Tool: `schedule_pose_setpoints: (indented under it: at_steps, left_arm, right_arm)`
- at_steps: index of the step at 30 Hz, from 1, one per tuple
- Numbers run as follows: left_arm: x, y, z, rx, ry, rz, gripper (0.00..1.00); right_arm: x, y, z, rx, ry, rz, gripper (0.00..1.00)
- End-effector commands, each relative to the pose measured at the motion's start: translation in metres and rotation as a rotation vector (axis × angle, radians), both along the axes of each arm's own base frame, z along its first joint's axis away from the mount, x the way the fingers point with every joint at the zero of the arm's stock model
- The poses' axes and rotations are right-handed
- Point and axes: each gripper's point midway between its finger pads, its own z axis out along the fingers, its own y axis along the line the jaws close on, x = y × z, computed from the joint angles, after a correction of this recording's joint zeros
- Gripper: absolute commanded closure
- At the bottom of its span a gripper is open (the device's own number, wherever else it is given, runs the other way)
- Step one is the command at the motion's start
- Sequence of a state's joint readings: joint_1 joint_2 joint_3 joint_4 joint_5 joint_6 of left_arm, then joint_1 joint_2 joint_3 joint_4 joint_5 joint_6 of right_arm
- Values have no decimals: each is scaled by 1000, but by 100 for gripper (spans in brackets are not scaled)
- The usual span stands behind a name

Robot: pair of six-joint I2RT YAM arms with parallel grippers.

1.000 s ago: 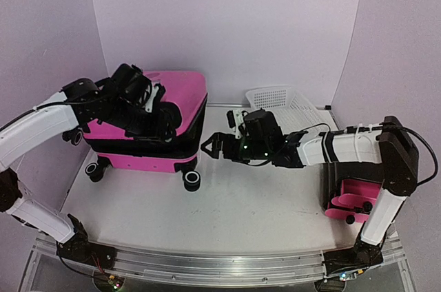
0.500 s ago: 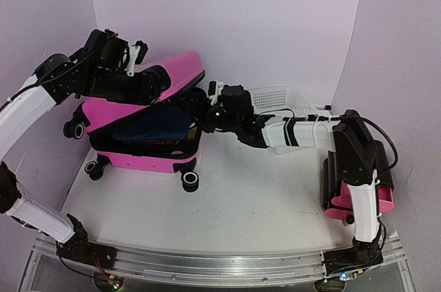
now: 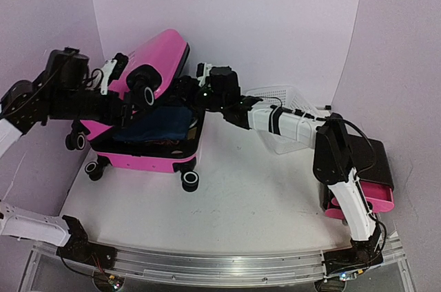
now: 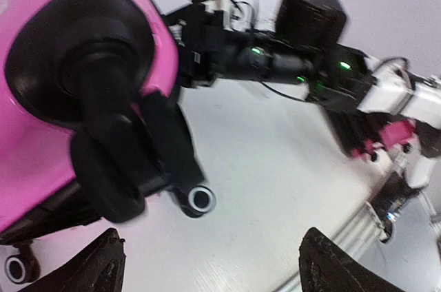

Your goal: Open, take out, and arrange the luggage

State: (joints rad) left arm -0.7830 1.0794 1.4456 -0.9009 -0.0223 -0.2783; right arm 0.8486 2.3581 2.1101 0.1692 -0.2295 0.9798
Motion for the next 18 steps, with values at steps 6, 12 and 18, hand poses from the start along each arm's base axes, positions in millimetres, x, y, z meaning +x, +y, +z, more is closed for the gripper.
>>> schedule_pose_setpoints:
  at_steps: [6, 12, 18]
  left_arm:
    - [-107, 10, -13, -158, 95, -357, 17]
    - [-67, -5, -84, 13, 125, -289, 29]
    - [-58, -34, -97, -59, 1, -397, 32]
  right_arm:
    - [-17, 11, 85, 127, -177, 77, 26]
    - [-18, 12, 97, 149, -189, 78, 25]
    - [-16, 13, 96, 146, -179, 76, 25]
